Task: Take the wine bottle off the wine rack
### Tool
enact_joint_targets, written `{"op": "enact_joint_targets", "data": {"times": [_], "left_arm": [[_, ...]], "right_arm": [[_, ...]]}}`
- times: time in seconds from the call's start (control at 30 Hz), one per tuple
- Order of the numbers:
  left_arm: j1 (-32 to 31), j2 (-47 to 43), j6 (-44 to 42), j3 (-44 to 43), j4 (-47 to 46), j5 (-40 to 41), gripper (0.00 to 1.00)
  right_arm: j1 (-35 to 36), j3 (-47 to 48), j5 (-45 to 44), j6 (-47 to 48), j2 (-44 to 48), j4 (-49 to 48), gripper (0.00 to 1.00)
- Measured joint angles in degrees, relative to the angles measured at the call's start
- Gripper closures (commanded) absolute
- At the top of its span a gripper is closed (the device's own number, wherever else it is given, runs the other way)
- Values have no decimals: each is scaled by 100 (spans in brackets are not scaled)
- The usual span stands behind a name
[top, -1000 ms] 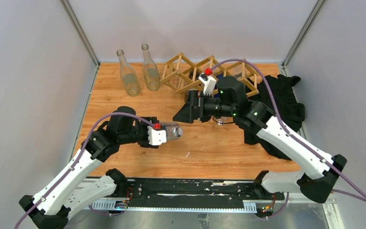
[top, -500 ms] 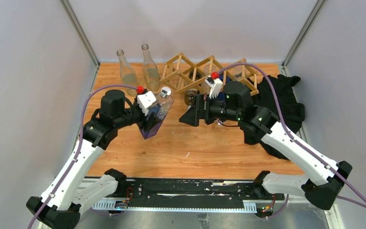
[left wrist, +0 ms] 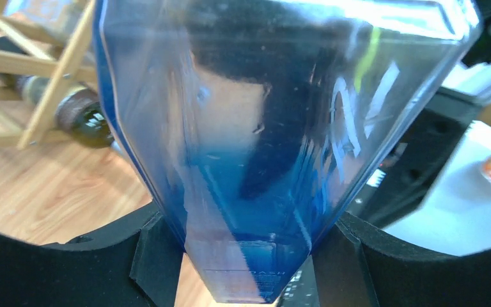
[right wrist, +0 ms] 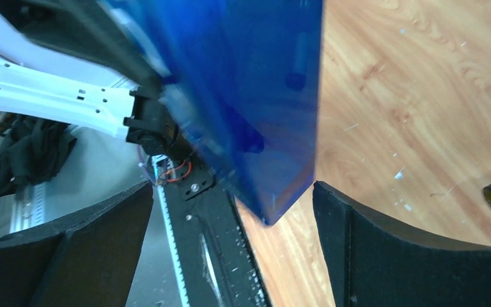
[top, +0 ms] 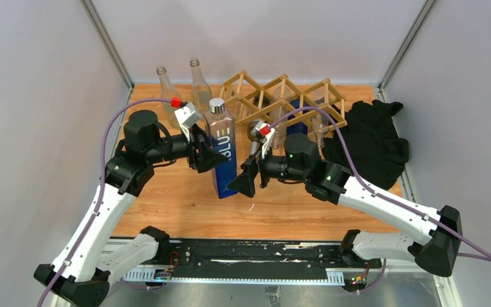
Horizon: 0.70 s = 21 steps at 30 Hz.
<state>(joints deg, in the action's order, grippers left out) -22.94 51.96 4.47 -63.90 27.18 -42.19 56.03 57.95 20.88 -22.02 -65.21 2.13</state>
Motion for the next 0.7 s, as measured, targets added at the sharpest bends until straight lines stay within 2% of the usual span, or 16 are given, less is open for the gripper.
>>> {"op": "enact_joint_targets", "data": {"times": [0.17,0.37,0.43,0.47,0.5,0.57,0.6,0.7], "left_arm": [[0,0,592,-61,-179,-844,100],[0,-4,866,-61,-240,-1399,100],[0,-15,927,-61,-291,-1513,98],[0,-22,918,-61,-306,-1532,84],[2,-28,903,-61,-310,-1569,57],[11,-52,894,-76,-306,-1670,14],[22,-76,909,-94,-295,-1674,3],[24,-136,894,-267,-369,-1589,0]], "right_arm": [[15,-238,59,278,31,-715,1],[107,-306,538,302,-164,-1534,3],[162,-306,710,297,-304,-1753,32],[184,-306,828,271,-363,-1843,42],[214,-306,859,291,-400,-1906,62],[227,-308,968,297,-417,-1967,96],[232,-319,1043,341,-415,-2011,100],[321,-330,907,433,-411,-1882,100]]}}
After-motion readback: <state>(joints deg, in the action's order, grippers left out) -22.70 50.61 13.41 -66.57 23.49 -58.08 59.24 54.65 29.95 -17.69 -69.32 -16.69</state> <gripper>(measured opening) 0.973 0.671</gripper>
